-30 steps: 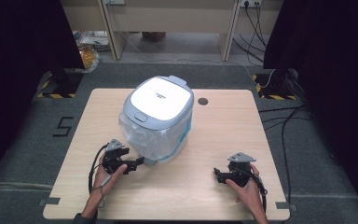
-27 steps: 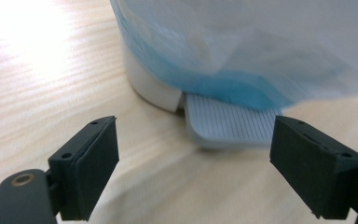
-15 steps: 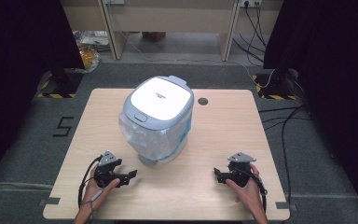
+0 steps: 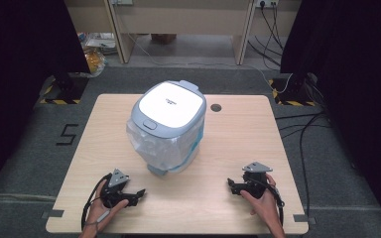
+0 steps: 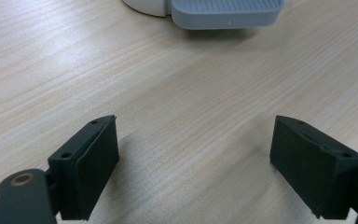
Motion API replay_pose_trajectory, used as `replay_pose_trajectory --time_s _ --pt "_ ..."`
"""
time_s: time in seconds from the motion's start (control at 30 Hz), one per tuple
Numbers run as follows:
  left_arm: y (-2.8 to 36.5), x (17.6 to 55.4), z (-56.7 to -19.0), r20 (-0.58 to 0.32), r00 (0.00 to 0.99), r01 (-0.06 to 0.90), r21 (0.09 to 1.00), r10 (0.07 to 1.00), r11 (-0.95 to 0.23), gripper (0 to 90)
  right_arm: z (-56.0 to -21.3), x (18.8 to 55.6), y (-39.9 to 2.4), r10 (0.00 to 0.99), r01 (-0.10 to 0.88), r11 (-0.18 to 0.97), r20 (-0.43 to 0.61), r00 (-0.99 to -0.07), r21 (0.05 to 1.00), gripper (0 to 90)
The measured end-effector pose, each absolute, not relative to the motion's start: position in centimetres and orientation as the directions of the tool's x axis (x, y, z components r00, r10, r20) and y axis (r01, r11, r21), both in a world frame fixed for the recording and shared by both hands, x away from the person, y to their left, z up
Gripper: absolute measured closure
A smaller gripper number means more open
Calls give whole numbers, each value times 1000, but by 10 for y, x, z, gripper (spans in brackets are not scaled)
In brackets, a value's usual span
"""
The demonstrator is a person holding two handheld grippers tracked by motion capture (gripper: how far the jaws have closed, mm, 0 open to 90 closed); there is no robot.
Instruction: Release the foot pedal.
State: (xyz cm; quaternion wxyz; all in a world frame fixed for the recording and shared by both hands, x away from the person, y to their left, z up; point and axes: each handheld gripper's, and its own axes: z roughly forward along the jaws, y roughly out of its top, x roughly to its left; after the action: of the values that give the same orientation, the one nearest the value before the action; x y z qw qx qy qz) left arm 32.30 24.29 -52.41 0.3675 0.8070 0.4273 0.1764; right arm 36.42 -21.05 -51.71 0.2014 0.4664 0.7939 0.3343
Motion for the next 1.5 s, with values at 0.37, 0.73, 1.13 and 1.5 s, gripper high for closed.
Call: replay_pose_trajectory --time_s 0.37,0.73,1.13,1.5 --pt "239 309 -524 -25 586 551 746 810 -375 147 -517 364 -211 875 606 341 -7 -484 718 122" --pt "239 306 -524 -33 585 554 746 811 -370 144 -517 364 -210 875 606 341 -8 -483 719 122" --pt "239 306 -525 -34 584 554 746 811 -369 145 -517 364 -210 876 606 341 -8 -483 719 122" --pt "239 306 -525 -34 584 554 746 811 -369 145 -517 364 -210 875 605 341 -8 -483 719 122"
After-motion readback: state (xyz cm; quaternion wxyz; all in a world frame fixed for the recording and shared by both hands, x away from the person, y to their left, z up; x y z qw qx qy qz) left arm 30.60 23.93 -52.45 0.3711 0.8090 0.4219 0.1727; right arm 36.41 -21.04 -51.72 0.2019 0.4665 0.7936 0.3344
